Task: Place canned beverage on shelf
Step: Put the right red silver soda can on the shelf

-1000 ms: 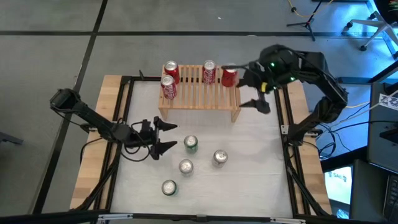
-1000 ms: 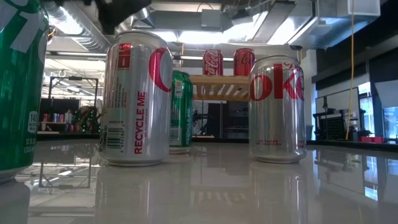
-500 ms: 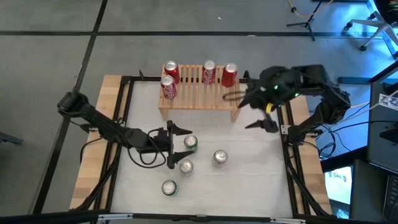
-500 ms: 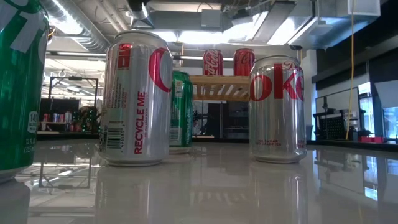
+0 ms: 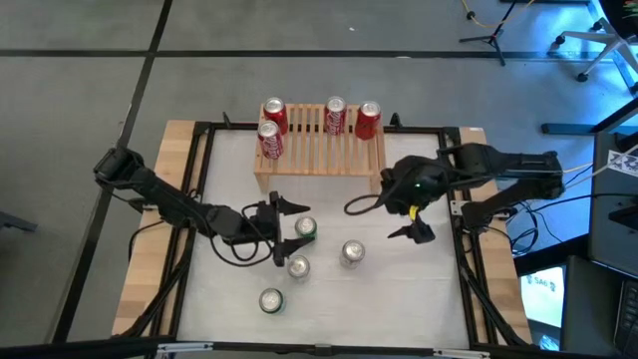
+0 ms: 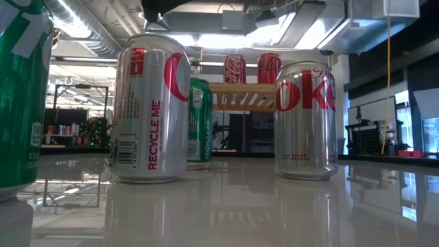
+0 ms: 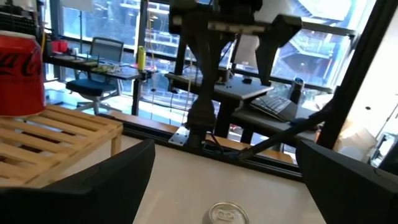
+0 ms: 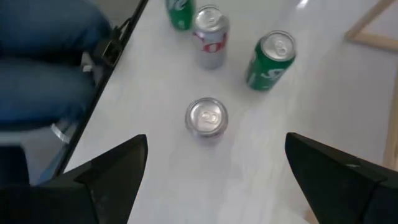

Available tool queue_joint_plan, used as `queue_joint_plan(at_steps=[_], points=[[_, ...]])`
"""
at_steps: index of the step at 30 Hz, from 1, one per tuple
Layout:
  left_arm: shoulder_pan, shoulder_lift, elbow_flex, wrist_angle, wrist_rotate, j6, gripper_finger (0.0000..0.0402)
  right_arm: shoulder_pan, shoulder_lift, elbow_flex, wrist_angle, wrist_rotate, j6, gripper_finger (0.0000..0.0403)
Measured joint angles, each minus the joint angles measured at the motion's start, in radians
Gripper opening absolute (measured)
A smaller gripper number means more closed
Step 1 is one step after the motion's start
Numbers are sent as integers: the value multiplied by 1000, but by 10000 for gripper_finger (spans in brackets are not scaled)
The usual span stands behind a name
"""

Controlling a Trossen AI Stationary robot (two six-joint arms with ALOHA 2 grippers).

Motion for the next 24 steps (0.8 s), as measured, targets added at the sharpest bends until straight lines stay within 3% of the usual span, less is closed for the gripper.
queue_joint_plan(at_steps=[10, 16, 24], points=[[38, 0, 0, -1, 2, -4, 381, 0, -271, -451, 530, 7, 206, 374], [53, 0, 0, 3, 18, -3, 381, 0, -269, -571, 694, 8, 217, 374], [53, 0, 0, -14, 19, -3, 381, 1, -180, -592, 745, -42, 318, 374]])
